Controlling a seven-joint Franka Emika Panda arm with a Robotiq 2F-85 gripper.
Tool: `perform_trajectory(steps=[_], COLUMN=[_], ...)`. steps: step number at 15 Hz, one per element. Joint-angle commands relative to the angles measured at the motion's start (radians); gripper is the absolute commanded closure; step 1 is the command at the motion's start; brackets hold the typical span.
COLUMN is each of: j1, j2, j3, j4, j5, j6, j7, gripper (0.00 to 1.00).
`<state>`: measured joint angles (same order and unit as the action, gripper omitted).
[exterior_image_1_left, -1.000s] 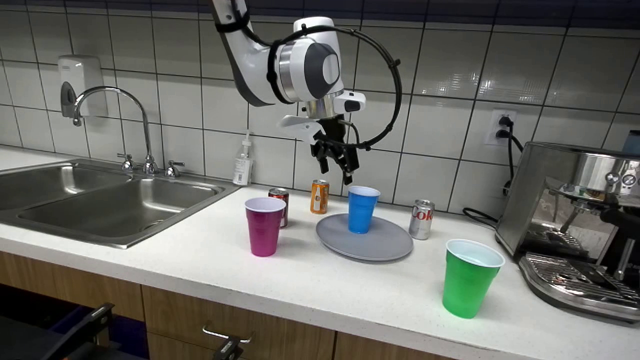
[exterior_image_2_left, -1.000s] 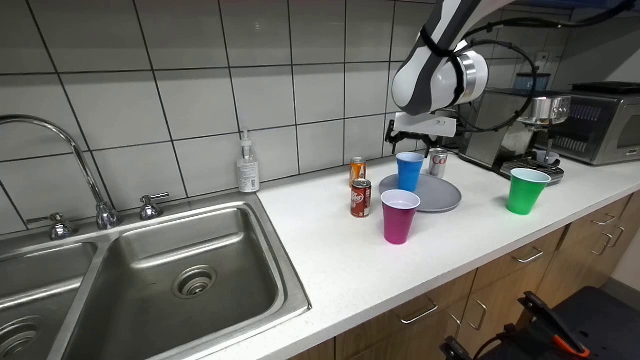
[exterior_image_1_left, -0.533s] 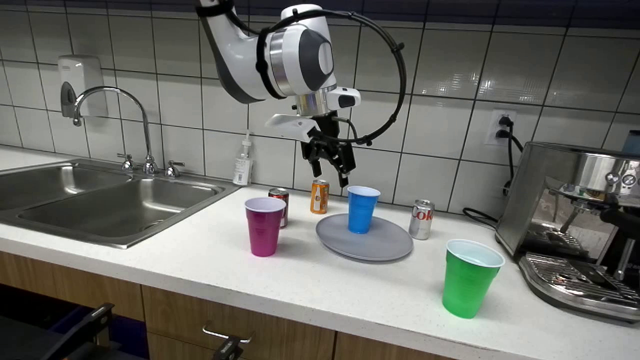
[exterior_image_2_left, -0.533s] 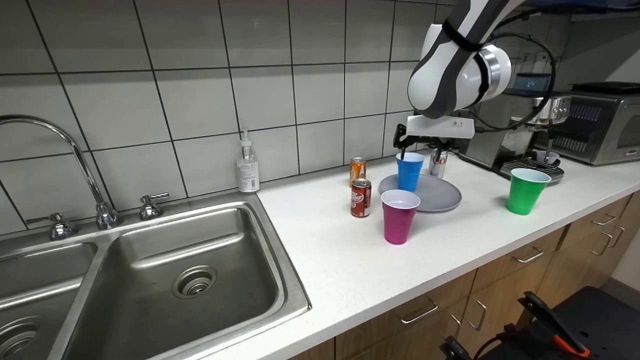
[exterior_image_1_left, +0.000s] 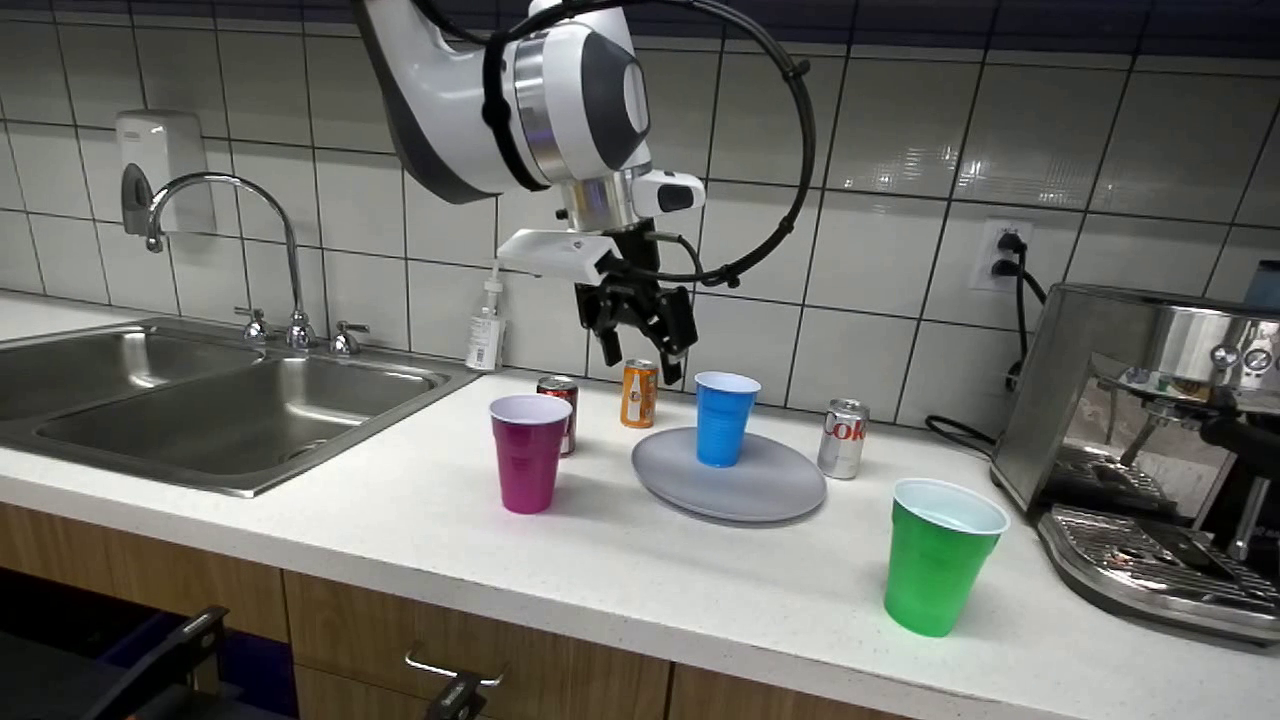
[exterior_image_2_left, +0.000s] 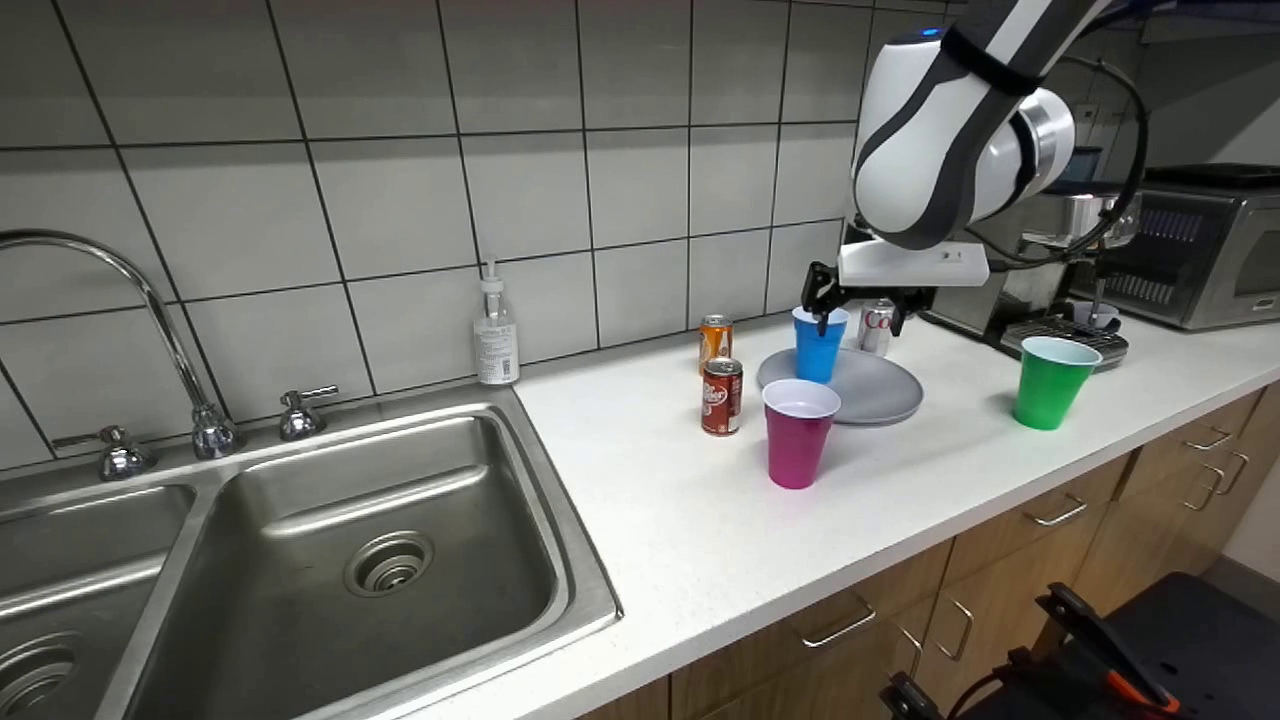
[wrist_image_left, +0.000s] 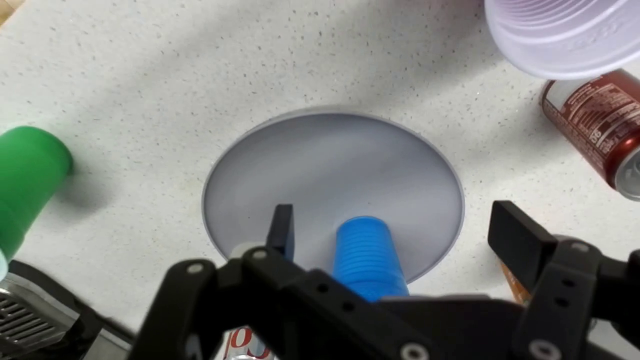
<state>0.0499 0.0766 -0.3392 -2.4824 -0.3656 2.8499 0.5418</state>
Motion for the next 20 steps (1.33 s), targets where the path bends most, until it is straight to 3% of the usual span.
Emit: perform_trajectory(steps=[1, 12, 20], j1=[-0.045, -0.103, -0.121], j2=[-0.082, -0.139, -0.127], j3=[0.049, 0.166, 0.189], j4=[-0.07, -0.146, -0.163], j5=[-0.045, -0.037, -0.01], j6=[-0.022, -0.058, -0.089], j7=[0.022, -0.008, -0.032], gripper=[0.0, 0.0, 0.0])
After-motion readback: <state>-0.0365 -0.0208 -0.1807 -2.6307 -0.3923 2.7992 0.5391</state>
